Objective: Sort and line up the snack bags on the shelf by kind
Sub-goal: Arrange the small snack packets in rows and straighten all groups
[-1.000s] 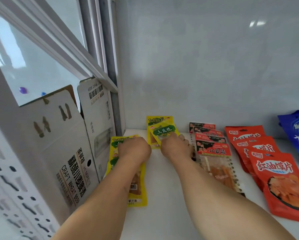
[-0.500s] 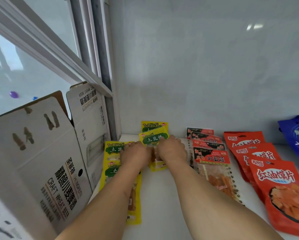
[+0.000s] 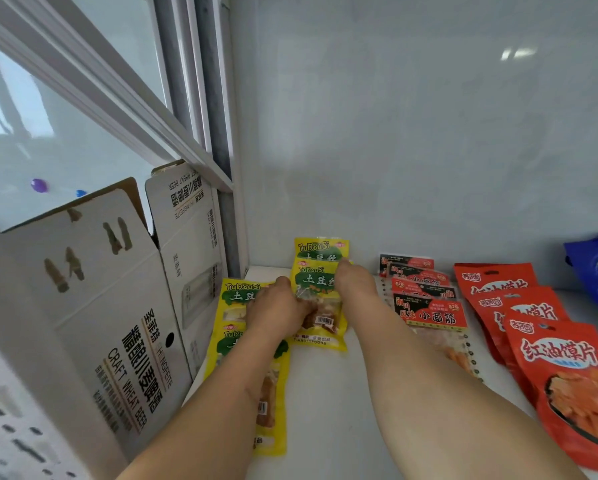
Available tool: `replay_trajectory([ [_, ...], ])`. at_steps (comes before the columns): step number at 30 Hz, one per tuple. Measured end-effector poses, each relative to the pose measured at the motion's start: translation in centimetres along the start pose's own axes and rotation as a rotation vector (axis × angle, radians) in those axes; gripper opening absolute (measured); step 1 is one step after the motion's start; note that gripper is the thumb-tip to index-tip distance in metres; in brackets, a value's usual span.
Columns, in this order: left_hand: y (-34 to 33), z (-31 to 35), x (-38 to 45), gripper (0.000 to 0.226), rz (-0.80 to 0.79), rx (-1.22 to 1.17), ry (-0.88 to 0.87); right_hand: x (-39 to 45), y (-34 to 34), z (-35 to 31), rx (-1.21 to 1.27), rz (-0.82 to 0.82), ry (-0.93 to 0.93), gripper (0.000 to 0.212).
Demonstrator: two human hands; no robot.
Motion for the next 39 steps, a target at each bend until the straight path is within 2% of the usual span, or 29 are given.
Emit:
replay_trajectory([
  [4,0.1,-0.2,-0.3,0.062,-0.016,-0.033,-0.015,-0.5,0.4,0.1,0.0,-0.014,0.037,0.043],
  [7,0.1,-0.2,-0.6,0.064,-0.013,-0.038,-0.023,-0.8,0.6,0.6,0.192,0.034,-0.021,0.034],
  [14,0.2,1.1,-1.1,0.069,0.01,0.057,-0.037,-0.7,1.2,1.7,0.222,0.172,-0.065,0.023],
  [21,0.2,2.3,-1.4,0.051,0.065,0.152,-0.056,-0.4,0.3,1.7,0.084,0.177,-0.02,0.027],
  [25,0.5,2.2,-1.4,0.051,0.046,0.148,-0.057,-0.6,-0.1,1.6,0.051,0.223,-0.01,0.047],
  [28,1.5,1.8,-1.5,0.057,0.045,0.114,-0.048,-1.5,-0.4,1.3,-0.012,0.254,0.05,0.058],
  [31,2.9,0.6,-1.6,0.058,0.052,0.061,-0.022,-3.7,-0.9,0.7,-0.126,0.295,0.174,0.061],
  [35,4.9,-2.2,-1.9,0.054,0.089,-0.063,0.048,-7.0,-1.9,-0.4,-0.193,0.36,0.345,0.046],
  [37,5.6,-3.4,-2.4,0.054,0.144,-0.091,0.076,-8.6,-2.6,-0.5,-0.151,0.335,0.404,0.038],
  [39,5.9,-4.0,-3.6,0.055,0.189,-0.112,0.075,-9.9,-3.4,0.1,-0.106,0.273,0.385,0.032],
])
Point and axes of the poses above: each hand's wrist, its own x-axis towards the middle knuckle, its own y-axis out of the back of the hand, z = x × y, the point moved 4 cm from there along x, towards the middle knuckle, and after that the axes turned 5 degrees about y, right-handed, at the moved point
